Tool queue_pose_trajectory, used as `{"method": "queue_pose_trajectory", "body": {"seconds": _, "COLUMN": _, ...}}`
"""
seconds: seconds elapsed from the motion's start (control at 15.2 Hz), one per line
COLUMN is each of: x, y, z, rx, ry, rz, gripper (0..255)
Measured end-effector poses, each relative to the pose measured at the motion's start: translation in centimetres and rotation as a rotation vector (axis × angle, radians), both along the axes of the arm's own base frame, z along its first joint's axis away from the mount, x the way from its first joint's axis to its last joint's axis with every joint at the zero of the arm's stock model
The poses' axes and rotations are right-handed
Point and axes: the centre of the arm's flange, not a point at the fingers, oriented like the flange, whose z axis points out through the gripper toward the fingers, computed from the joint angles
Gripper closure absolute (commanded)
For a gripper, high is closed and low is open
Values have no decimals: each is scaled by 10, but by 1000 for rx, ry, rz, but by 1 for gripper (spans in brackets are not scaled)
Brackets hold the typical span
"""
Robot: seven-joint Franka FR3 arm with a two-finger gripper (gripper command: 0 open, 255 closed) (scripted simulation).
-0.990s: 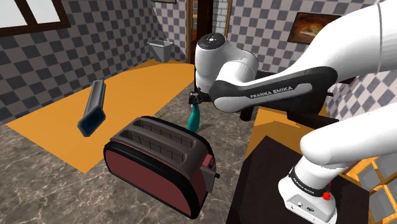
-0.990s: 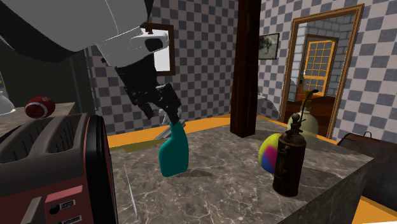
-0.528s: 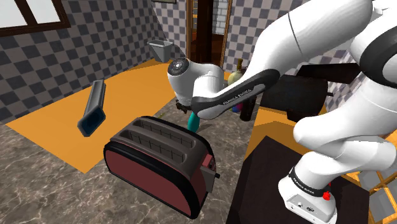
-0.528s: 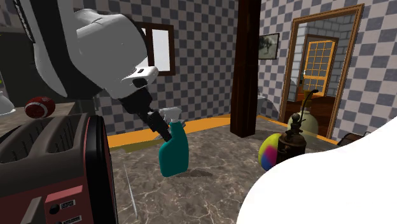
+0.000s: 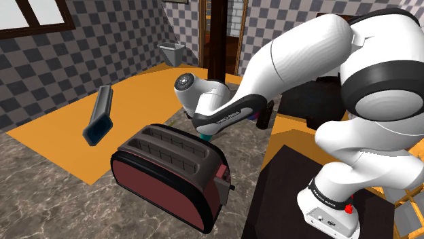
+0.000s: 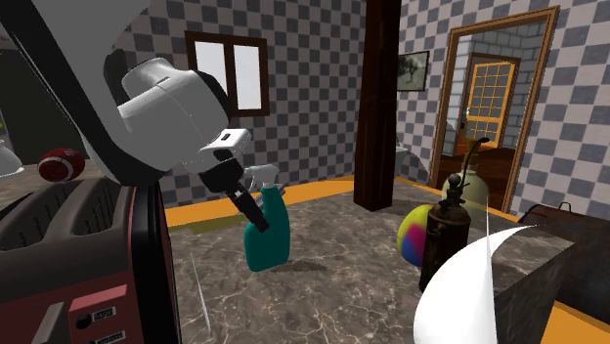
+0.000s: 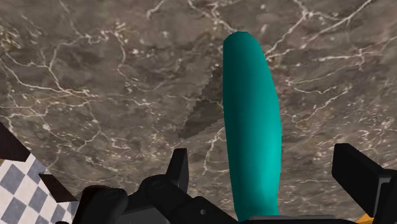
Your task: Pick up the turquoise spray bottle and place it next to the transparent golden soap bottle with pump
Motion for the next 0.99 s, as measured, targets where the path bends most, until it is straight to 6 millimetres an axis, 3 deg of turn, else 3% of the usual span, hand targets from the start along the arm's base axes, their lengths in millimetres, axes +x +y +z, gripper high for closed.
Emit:
{"method": "queue_pose_trajectory", "body": {"seconds": 0.2, "x": 3, "y": -6, "z": -11, "rx": 0, "ry": 0, "rz": -1, "gripper": 0}}
{"method": "queue_pose_trajectory", "body": {"seconds": 0.53, "x": 3, "y": -7, "z": -12, "rx": 1, "ry": 0, "rz": -1, "gripper": 0}}
{"method": "queue_pose_trajectory", "body": {"seconds": 0.59, "x": 3, "y": -7, "z": -12, "rx": 1, "ry": 0, "rz": -1, "gripper": 255}}
{"method": "queue_pose_trajectory", "body": {"seconds": 0.99, "x": 3, "y": -7, "z": -12, "rx": 1, "ry": 0, "rz": -1, "gripper": 255}}
